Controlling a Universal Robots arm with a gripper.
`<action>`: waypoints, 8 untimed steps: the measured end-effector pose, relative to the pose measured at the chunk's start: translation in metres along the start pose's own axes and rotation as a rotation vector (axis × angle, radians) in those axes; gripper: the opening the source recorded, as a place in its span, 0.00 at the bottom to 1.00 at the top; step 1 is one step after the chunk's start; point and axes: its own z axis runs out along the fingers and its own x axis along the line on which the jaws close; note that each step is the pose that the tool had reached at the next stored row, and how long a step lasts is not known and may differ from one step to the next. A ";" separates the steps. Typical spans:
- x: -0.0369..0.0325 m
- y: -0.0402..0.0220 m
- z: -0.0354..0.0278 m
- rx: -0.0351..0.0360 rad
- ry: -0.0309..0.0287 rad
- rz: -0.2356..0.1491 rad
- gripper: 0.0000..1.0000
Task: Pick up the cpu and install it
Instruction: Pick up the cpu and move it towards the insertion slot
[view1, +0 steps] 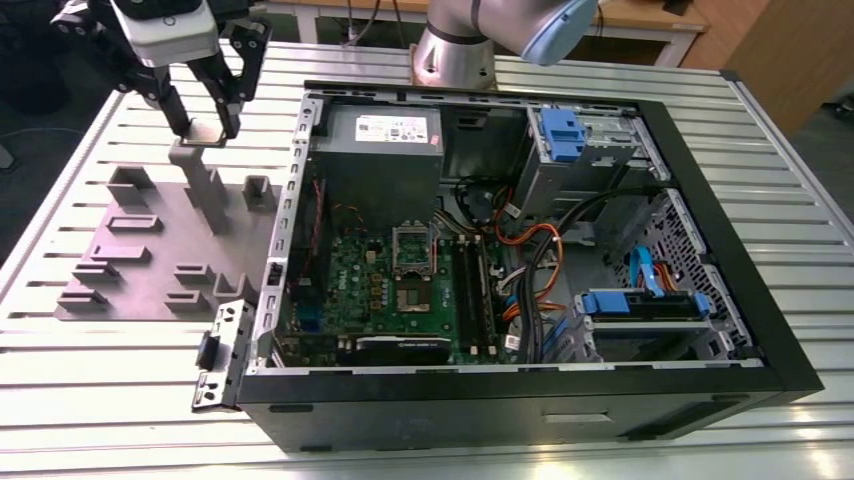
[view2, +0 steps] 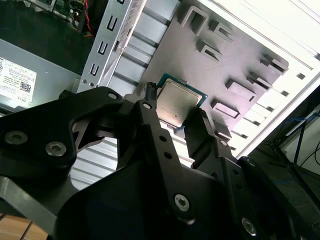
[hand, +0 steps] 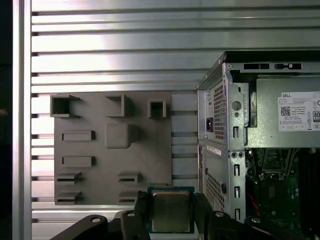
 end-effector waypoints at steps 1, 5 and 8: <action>-0.0005 0.0000 0.0000 0.0000 0.0000 0.000 0.47; -0.0024 0.0001 0.0000 0.0000 -0.0001 0.000 0.47; -0.0039 0.0001 0.0000 0.0000 0.0000 0.000 0.47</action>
